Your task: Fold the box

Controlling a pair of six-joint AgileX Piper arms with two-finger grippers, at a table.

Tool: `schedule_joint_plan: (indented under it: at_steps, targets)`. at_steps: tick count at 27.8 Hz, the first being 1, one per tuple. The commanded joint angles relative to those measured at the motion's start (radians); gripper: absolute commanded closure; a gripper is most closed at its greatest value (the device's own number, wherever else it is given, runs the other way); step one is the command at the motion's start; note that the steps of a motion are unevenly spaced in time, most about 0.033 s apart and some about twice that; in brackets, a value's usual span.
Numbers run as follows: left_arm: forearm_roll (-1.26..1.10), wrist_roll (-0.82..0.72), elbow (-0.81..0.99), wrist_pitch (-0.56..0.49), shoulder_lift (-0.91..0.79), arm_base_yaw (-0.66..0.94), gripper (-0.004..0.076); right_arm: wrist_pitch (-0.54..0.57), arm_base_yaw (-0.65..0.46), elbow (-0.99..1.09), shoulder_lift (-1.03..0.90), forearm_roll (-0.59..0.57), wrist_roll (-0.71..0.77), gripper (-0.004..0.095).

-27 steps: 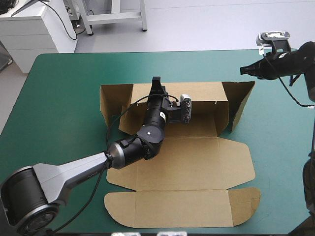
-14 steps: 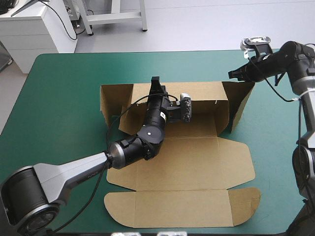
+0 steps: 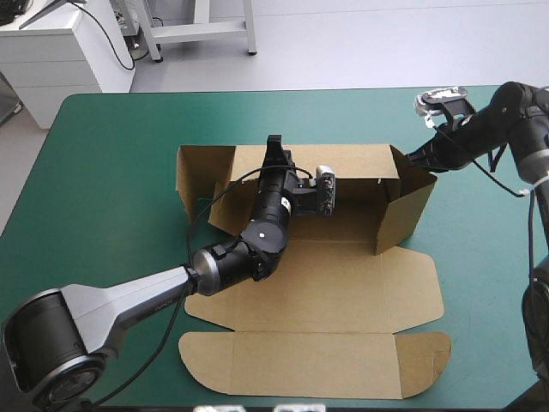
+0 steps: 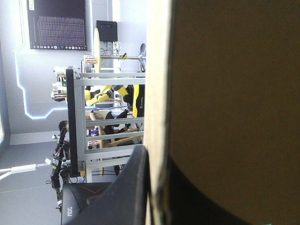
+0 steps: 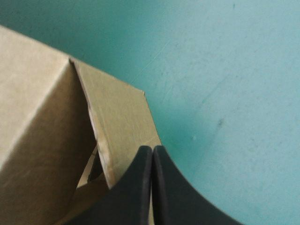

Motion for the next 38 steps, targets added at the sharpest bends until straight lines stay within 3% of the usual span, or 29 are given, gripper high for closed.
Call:
schedule_joint_plan:
  at_steps: [1,6,10,17,20,23,27,31,34,38]
  targets:
    - [0.024,-0.018,-0.024,-0.006,-0.029,-0.009,0.0731,0.001,-0.001,0.058,-0.086,0.044,-0.038,0.0927]
    - [0.024,-0.018,-0.024,-0.006,-0.02,-0.009,0.0731,-0.12,-0.001,0.227,-0.181,0.187,-0.109,0.0927]
    - [0.027,-0.018,-0.024,-0.006,-0.02,-0.009,0.0731,-0.313,-0.001,0.415,-0.3,0.241,-0.158,0.0928]
    - [0.029,-0.018,-0.024,-0.006,-0.02,-0.009,0.0731,-0.58,-0.001,0.662,-0.394,0.486,-0.367,0.0927]
    - [0.029,-0.018,-0.024,-0.006,-0.02,-0.009,0.0731,-0.575,-0.001,0.709,-0.394,0.53,-0.451,0.0926]
    - [0.029,-0.018,-0.024,-0.002,-0.02,-0.009,0.0731,-0.539,-0.001,0.72,-0.394,0.499,-0.489,0.0869]
    - [0.029,-0.018,-0.024,-0.005,-0.02,-0.009,0.0731,-0.539,-0.001,0.718,-0.412,0.482,-0.499,0.0659]
    - [0.029,0.001,-0.024,-0.005,-0.02,-0.009,0.0731,-0.5,-0.001,0.718,-0.414,0.48,-0.612,0.0461]
    - [0.029,0.008,-0.024,-0.005,-0.02,-0.009,0.0731,-0.484,-0.001,0.718,-0.414,0.485,-0.704,0.0415]
    - [0.029,0.008,-0.024,-0.003,-0.02,-0.009,0.0731,-0.545,-0.001,0.718,-0.399,0.528,-0.729,0.0412]
